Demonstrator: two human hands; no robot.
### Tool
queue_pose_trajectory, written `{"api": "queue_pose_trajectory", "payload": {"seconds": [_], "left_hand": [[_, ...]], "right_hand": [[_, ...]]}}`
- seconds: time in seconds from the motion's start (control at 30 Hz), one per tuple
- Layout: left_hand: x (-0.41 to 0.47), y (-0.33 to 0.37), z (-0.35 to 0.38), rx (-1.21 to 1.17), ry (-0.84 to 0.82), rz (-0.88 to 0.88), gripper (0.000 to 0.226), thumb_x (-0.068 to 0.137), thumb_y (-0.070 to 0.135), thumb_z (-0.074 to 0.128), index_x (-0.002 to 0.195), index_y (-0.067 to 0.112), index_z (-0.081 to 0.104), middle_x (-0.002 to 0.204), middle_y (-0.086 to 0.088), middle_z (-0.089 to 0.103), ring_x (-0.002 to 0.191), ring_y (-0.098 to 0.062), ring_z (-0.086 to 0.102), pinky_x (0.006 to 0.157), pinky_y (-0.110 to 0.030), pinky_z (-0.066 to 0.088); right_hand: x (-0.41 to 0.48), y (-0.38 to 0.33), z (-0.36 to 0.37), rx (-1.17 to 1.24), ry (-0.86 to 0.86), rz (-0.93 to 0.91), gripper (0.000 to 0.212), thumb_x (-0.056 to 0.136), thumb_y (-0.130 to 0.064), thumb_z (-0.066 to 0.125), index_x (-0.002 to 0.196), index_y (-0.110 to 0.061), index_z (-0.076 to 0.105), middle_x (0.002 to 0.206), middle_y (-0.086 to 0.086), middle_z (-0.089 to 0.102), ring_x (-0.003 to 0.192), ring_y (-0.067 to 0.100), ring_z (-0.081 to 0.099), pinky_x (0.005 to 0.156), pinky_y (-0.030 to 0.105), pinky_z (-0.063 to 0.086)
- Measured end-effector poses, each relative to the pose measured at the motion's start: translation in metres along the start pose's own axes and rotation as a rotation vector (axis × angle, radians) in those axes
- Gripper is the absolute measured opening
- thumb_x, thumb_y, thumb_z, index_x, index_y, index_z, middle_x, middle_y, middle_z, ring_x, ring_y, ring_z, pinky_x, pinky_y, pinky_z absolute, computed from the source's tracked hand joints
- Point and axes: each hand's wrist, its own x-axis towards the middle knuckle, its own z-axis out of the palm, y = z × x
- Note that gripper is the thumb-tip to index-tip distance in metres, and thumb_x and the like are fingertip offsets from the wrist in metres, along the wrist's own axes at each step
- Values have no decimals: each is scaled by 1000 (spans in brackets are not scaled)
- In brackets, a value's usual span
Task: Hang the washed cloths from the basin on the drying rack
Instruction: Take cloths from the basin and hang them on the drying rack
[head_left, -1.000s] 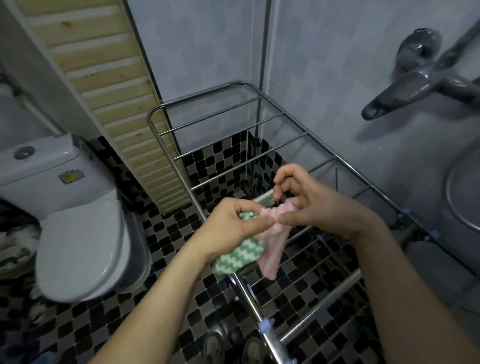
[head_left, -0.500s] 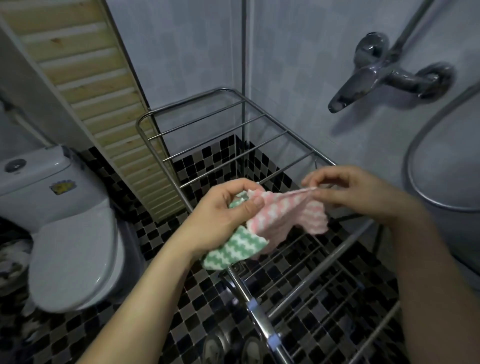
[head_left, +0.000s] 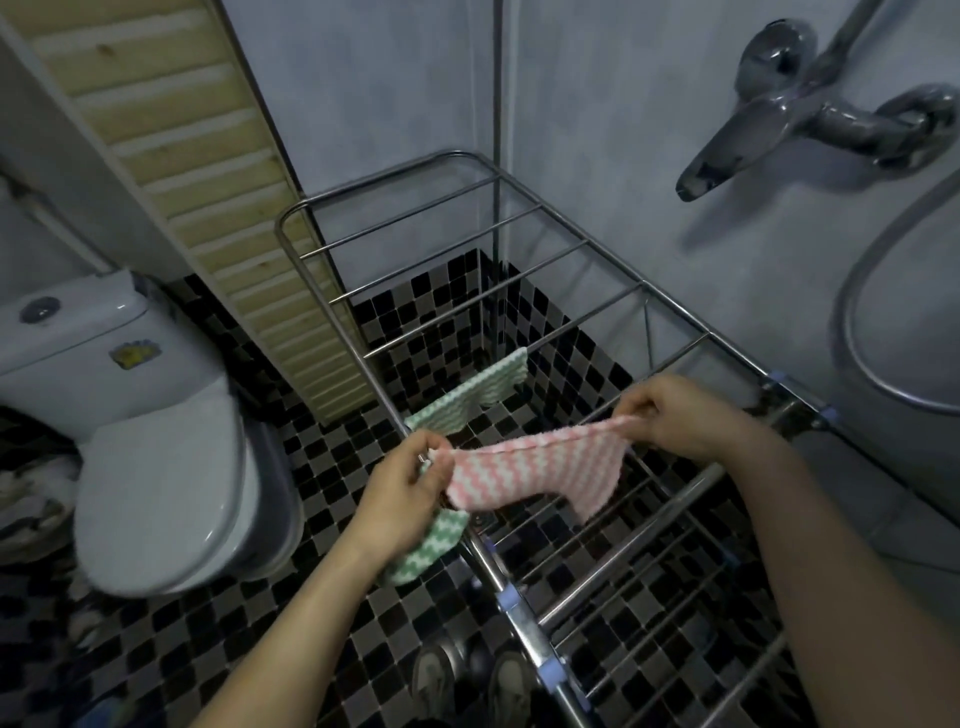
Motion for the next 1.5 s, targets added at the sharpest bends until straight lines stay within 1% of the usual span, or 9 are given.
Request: {"api": "queue_pose_trajectory", "payload": {"seconds": [0.23,0.33,0.5,0.7,0.77,0.9,1.13,1.33,1.5], "left_hand": [[15,-18,-1,-47,155,-37,13,98,31,50,91,22,54,65,-5,61,35,-6,34,35,-21,27],[23,-20,1,-49,252,-82,11,98,30,52,91,22,55,74,-9,69,36,-8,37,36,-23,30],[25,-12,2,105,353,-39,5,94,25,59,99,25,59,86,8,65,46,1,56,39,-12,40],[11,-12,15,624,-43,10,9,88,39,65,90,32,70,81,12,70,60,-1,63,59,-24,56],[11,-14,20,746,-30,70,12,87,39,66,96,32,69,90,14,70,76,-4,64,73,-28,57],[10,-16,26,766,33,157,11,87,34,67,97,30,67,92,12,70,84,-8,65,76,-27,54],[8,-13,31,749,63,141,9,87,26,68,88,29,59,88,15,57,83,-8,58,67,-22,43],[8,-12,30,656,4,23,15,86,28,69,81,31,55,88,10,64,76,-7,60,65,-25,51],[4,2,9,-26,63,-167,2,91,21,64,89,21,65,90,-1,69,54,-8,57,46,-25,47]], "right_hand": [[33,-12,28,663,195,63,9,94,-11,59,98,-7,66,92,8,66,82,21,68,69,32,61],[56,-12,48,571,373,94,25,93,-22,62,108,-4,68,90,6,69,77,21,67,76,43,60],[67,-13,62,237,408,45,44,94,-25,58,137,-14,51,122,10,63,109,24,60,90,31,46],[52,8,70,-17,235,-116,24,89,-24,64,112,-24,70,110,-3,56,103,12,49,90,27,44],[49,12,71,-80,188,-169,22,89,-25,65,110,-25,71,111,-4,57,98,7,41,84,19,36],[47,13,69,-214,226,-337,18,90,-23,65,104,-22,75,105,-8,67,96,7,38,84,22,32],[51,18,64,-330,167,-412,22,95,-21,57,111,-19,73,111,-7,70,100,10,43,81,17,30],[53,23,63,-402,109,-356,23,92,-13,58,105,-23,74,107,-1,70,105,18,51,90,31,44],[37,-1,52,8,107,-175,29,94,-19,57,122,-20,65,121,-5,64,111,7,54,95,24,44]]}}
